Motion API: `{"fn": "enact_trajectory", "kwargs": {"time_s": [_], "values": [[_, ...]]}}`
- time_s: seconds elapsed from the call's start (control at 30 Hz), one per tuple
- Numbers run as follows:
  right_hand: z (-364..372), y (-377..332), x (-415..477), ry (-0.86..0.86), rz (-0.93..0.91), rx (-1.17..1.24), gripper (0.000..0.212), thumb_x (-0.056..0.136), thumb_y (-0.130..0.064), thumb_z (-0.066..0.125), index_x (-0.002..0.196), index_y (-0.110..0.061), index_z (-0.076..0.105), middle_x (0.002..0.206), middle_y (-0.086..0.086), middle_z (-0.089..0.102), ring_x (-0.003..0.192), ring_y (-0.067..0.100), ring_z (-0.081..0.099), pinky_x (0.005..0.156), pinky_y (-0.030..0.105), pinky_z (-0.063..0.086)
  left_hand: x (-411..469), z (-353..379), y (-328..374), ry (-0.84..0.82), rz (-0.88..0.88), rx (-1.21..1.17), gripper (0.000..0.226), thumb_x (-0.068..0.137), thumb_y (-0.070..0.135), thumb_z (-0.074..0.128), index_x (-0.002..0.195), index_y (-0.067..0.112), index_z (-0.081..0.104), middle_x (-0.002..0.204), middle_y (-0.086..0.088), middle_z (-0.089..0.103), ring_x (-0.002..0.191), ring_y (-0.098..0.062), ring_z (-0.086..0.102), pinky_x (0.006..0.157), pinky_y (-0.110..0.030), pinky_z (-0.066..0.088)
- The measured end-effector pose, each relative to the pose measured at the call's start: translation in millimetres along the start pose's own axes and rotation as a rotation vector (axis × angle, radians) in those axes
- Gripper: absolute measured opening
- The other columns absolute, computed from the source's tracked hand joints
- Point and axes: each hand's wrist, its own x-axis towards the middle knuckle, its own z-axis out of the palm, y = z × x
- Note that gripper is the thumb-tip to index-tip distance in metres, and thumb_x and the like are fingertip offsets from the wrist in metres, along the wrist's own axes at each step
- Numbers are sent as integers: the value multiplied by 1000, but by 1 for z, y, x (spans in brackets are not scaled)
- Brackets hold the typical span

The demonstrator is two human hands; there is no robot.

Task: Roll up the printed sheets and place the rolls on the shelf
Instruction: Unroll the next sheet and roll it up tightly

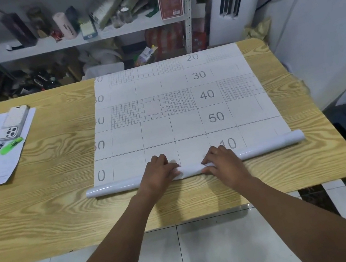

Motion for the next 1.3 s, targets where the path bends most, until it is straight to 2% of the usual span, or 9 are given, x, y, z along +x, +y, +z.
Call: {"fn": "enact_trajectory", "kwargs": {"time_s": [0.13,0.23,0.37,0.5,0.63,0.77,0.83,0.97,1.3], "values": [[-1,0,2,0,6,-4,23,92,-31,55,110,-20,64,113,-2,57,107,17,47,88,30,35,-4,-3,2,-68,-65,-173,43,78,33,70,118,20,59,94,2,46,85,-14,35,75,-24,29],[-3,0,2,4,19,14,23,93,-30,54,109,-19,65,111,-2,58,107,17,48,89,31,35,-3,-8,0,-77,-70,-241,48,74,34,74,117,21,58,94,5,46,87,-12,38,76,-25,33],[-7,-2,1,10,36,34,24,94,-30,53,109,-16,65,110,-1,60,106,16,49,87,29,35,-4,-8,-7,-107,46,-92,45,69,36,77,110,21,62,92,1,58,82,-18,46,72,-29,39],[-8,-4,0,-1,46,44,25,93,-32,53,106,-15,66,106,0,62,103,17,51,87,32,37,-6,-7,-10,-56,133,-18,39,65,17,80,101,18,66,84,0,62,74,-23,53,65,-27,34],[-8,-6,-3,-23,57,29,28,94,-35,51,106,-15,66,106,1,63,103,18,51,87,32,38,-6,-9,-11,-105,162,5,32,72,21,75,103,15,68,82,-3,63,74,-27,55,66,-29,33],[-7,-4,-8,-64,49,-54,32,95,-38,46,110,-17,64,107,3,62,103,20,52,86,34,39,-8,-15,-6,-272,74,-72,42,84,45,49,109,15,65,93,-5,63,88,-25,49,71,-29,36],[-7,-3,-9,-78,49,-82,33,96,-40,45,112,-18,63,109,3,60,104,21,51,86,35,40,-9,-17,-3,-316,45,-83,46,82,43,40,109,15,65,99,-3,63,94,-23,49,75,-31,40],[-5,-2,-11,-71,52,-59,32,96,-39,45,113,-18,62,111,2,55,106,21,47,88,33,37,-10,-19,-3,-305,22,-99,27,93,29,49,112,16,62,109,-1,56,102,-17,47,77,-30,42],[-4,0,-22,-59,45,-119,37,96,-43,42,122,-23,57,116,2,52,109,23,43,91,34,34,-16,-14,-9,-273,-93,-207,24,93,21,52,113,14,61,107,-1,56,104,-14,48,80,-25,38]]}}
